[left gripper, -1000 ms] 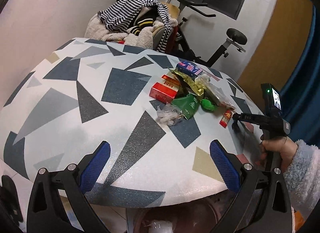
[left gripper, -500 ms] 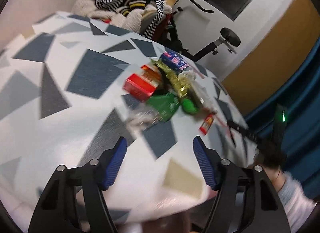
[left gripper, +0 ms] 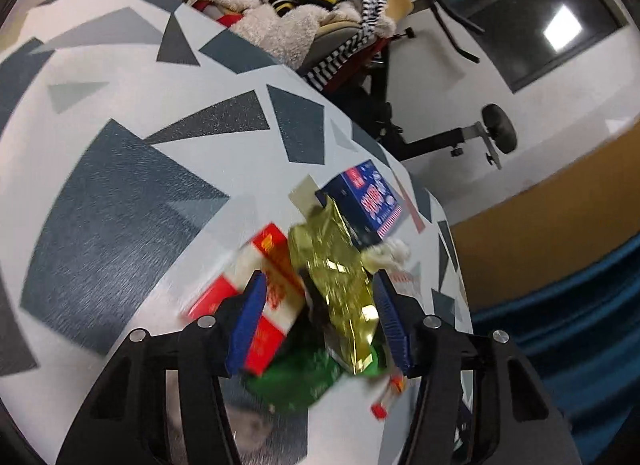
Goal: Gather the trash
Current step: 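Grasp the gold foil wrapper with the left tool while the right tool holds the fork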
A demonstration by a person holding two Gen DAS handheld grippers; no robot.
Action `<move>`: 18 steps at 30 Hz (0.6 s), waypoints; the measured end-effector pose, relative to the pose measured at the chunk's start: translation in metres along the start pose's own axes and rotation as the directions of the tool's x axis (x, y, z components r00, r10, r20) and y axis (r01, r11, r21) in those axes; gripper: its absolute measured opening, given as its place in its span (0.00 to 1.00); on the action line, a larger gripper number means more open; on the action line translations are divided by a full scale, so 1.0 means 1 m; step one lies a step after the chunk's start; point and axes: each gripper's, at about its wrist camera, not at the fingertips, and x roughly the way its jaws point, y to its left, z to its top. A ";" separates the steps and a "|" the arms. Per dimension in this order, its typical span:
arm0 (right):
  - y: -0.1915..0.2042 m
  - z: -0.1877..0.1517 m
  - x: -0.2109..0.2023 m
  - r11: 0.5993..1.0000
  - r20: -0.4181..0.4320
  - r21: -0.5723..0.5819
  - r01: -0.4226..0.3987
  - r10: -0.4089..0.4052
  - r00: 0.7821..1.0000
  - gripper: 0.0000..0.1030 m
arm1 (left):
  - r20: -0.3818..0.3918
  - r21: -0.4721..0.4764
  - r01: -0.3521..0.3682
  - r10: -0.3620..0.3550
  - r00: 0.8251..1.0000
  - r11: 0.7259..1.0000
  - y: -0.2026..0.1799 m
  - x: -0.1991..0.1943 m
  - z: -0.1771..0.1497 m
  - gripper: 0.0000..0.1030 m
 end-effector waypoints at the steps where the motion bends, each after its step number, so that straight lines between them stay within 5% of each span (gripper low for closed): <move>1: -0.001 0.000 0.000 1.000 0.000 0.002 -0.002 0.002 1.000 0.13 | -0.002 -0.009 -0.005 0.005 1.000 1.000 0.001 0.005 0.003 0.42; 3: -0.002 -0.001 -0.001 1.000 -0.002 0.006 -0.007 0.007 1.000 0.13 | -0.002 -0.019 -0.027 0.027 1.000 0.999 0.003 0.011 0.005 0.18; 4: -0.003 -0.001 -0.003 1.000 -0.002 0.004 -0.007 0.007 1.000 0.13 | 0.009 -0.022 -0.015 0.016 1.000 1.000 0.004 0.011 0.005 0.16; 9: -0.004 -0.001 -0.013 1.000 0.014 -0.010 -0.008 0.008 1.000 0.13 | 0.058 0.094 -0.024 0.018 0.998 0.995 -0.019 -0.012 0.006 0.12; 14: -0.003 0.001 -0.025 1.000 0.030 -0.006 -0.014 0.014 0.999 0.13 | 0.132 0.282 -0.065 0.028 0.991 0.957 -0.059 -0.062 0.009 0.10; 18: 0.004 0.002 -0.037 0.999 0.047 0.000 -0.034 0.034 0.998 0.13 | 0.156 0.345 -0.078 0.025 0.987 0.936 -0.076 -0.099 0.005 0.10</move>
